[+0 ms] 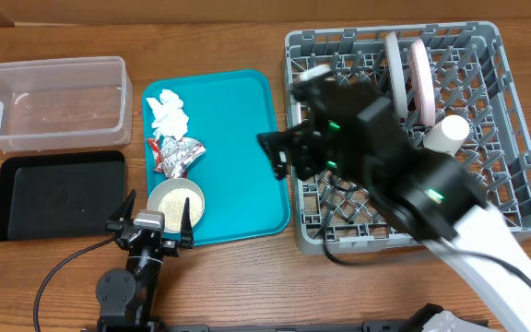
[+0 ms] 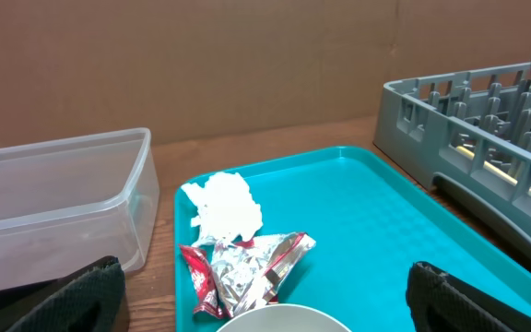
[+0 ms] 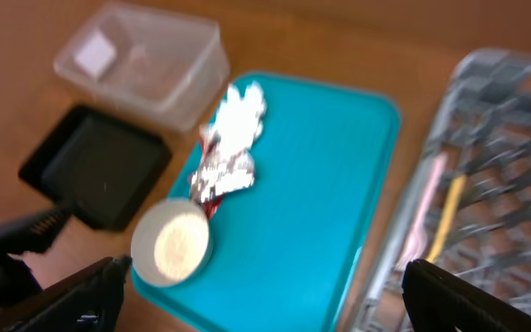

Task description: Sort waste into correct bins and load items into the dishwasher rack

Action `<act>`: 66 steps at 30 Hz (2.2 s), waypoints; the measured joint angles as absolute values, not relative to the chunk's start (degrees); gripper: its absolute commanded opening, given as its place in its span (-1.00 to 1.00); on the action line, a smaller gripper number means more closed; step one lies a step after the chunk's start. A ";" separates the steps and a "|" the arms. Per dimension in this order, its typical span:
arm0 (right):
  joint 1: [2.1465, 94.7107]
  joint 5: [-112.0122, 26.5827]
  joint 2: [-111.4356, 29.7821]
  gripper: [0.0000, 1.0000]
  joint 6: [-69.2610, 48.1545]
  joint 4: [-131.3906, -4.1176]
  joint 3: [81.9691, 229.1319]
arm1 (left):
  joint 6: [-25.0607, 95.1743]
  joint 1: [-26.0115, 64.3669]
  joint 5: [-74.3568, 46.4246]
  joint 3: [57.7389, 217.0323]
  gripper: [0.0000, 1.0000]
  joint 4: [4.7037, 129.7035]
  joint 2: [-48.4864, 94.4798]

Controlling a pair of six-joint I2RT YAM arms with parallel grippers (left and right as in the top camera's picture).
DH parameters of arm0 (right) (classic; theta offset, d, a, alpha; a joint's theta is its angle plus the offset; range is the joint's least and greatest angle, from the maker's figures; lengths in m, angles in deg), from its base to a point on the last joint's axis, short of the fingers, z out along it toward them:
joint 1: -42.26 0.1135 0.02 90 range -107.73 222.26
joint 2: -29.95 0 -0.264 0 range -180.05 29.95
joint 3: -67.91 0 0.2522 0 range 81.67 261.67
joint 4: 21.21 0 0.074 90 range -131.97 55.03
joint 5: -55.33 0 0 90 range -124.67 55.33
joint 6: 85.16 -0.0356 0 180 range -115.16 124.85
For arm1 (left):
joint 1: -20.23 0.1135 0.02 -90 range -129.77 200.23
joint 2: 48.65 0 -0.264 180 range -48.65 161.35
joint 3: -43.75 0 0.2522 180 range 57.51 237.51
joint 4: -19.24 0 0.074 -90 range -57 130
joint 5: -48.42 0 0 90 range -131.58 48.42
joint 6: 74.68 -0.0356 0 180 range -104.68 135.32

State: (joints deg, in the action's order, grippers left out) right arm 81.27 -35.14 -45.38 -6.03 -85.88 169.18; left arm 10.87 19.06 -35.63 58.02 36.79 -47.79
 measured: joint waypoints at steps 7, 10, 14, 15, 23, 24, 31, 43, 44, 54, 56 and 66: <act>81.27 -23.21 -39.02 1.00 -7.32 -93.58 169.33 | 10.87 19.06 -35.63 58.02 1.00 36.79 -47.79; 81.25 -21.31 -38.56 1.00 -9.13 -95.11 169.33 | 10.87 19.06 -35.63 58.02 1.00 36.79 -47.79; 81.25 -22.97 -38.91 1.00 -10.42 -95.46 169.33 | 10.85 19.06 -35.60 58.02 1.00 36.79 -47.79; 81.25 -24.93 -39.55 1.00 -10.62 -95.46 169.33 | 10.85 19.06 -35.63 58.02 1.00 36.79 -47.79; 81.25 -33.04 -48.14 1.00 -11.30 -95.85 169.33 | 10.85 19.06 -35.60 58.02 1.00 36.79 -47.79; 81.27 -33.37 -48.49 1.00 -11.38 -95.83 169.33 | 10.87 19.06 -35.63 58.02 1.00 36.79 -47.79; 81.25 -34.49 -48.64 1.00 -11.41 -95.37 169.33 | 10.85 19.06 -35.60 58.02 1.00 36.79 -47.79; 81.27 -34.49 -48.64 1.00 -11.41 -93.03 169.33 | 10.87 19.06 -35.63 58.02 1.00 36.79 -47.79; 81.25 -34.49 -48.64 1.00 -11.41 -93.12 169.33 | 10.85 19.06 -35.63 58.02 1.00 36.79 -47.79; 81.29 -24.61 -42.63 1.00 -10.33 -99.09 169.33 | 10.85 19.06 -35.60 58.02 1.00 36.79 -47.79; 81.29 -23.95 -39.96 1.00 -10.27 -99.76 169.33 | 10.87 19.06 -35.63 58.02 1.00 36.79 -47.79; 81.29 -23.56 -32.86 1.00 -10.12 -102.01 169.33 | 10.85 19.06 -35.63 58.02 1.00 36.79 -47.79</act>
